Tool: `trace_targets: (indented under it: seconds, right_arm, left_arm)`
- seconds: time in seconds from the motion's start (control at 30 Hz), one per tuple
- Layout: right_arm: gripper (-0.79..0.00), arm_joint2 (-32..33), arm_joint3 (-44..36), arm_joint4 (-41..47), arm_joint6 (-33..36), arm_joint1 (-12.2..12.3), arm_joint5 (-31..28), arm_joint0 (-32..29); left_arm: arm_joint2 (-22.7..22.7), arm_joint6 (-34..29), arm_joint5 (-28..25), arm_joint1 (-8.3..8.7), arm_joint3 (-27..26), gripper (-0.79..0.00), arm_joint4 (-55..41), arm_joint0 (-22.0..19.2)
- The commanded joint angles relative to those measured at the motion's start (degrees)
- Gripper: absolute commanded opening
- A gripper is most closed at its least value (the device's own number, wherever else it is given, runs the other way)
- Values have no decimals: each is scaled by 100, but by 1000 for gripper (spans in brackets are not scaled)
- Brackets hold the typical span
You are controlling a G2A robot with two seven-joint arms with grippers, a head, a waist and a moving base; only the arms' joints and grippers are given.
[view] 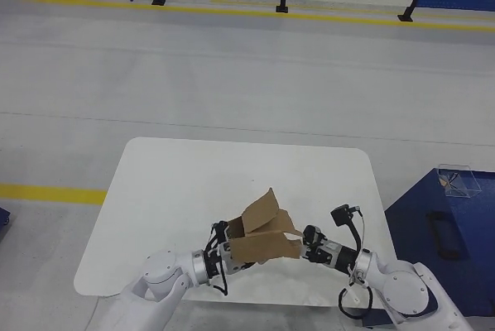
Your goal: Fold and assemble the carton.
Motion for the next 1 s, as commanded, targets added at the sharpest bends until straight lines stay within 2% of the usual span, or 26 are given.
trace_targets:
  seconds: [0.0,0.3,0.97]
  right_arm:
    - [0,38,12,-7,10,4,2,-12]
    - [0,197,96,-77,-73,9,123,-7]
    - [0,-269,462,11,41,-83,250,500]
  left_arm:
    - [-15,-95,-91,13,-42,-785,39,56]
    - [-61,-519,-473,54,-174,-785,156,186]
    - [-45,-606,-394,79,-193,-785,194,170]
